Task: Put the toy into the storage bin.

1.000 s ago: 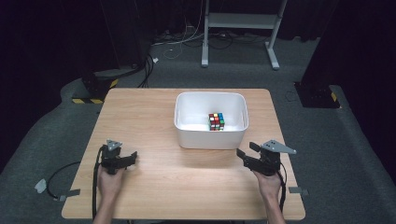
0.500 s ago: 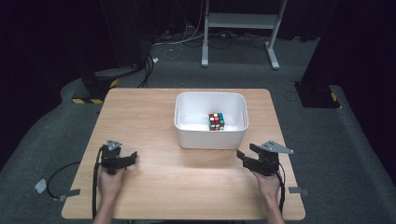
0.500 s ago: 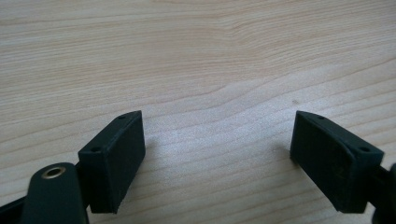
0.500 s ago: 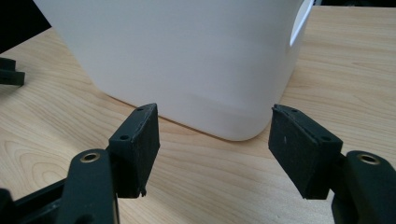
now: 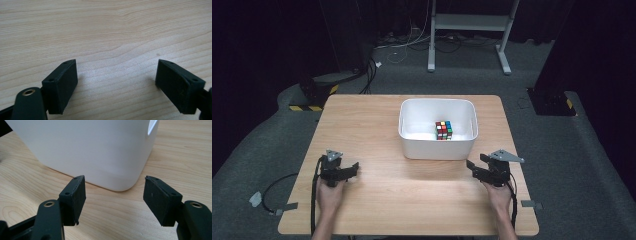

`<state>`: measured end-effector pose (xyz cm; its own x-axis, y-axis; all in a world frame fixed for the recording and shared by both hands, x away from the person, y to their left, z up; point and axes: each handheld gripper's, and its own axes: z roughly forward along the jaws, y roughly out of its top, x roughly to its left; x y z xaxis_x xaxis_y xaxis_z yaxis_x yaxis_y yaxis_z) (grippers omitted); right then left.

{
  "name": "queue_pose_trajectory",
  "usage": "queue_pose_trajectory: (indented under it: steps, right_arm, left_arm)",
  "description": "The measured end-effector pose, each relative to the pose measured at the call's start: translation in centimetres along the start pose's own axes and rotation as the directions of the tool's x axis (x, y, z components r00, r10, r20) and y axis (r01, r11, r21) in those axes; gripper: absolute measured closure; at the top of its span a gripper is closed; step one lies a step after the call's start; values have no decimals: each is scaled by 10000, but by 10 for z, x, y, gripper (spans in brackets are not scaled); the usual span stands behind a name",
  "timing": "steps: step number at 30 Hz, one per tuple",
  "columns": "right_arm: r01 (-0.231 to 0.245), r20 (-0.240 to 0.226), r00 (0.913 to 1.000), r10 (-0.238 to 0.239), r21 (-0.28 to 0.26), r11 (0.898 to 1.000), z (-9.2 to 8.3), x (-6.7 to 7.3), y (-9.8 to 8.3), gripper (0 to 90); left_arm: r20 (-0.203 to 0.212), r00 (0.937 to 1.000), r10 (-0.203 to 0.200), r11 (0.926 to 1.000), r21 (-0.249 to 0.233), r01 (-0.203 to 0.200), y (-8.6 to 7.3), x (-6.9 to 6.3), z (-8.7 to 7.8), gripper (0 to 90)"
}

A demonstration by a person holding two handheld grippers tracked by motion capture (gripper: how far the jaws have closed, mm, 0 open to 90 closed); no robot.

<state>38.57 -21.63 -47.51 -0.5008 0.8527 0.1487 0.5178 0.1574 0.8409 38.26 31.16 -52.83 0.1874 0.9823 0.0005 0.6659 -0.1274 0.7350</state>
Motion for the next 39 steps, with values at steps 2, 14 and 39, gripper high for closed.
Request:
queue_pose_trajectory:
  steps: [2, 14, 39]
  right_arm:
    - [-34, 43, 10000, 34, 23, 10000, 1, -1, 0, 345]
    - [-302, 439, 9986, 289, 290, 9991, 8, -13, -2, 349]
    - [-496, 1120, 9929, 393, 902, 9947, 24, -30, -13, 350]
  left_arm:
    - [1, 10000, -4, 10000, -1, 4, 0, 0, 0, 181]
    - [-1, 10000, 2, 10000, 3, -2, 0, 0, 0, 181]
    - [-1, 10000, 1, 10000, 2, -1, 0, 0, 0, 181]
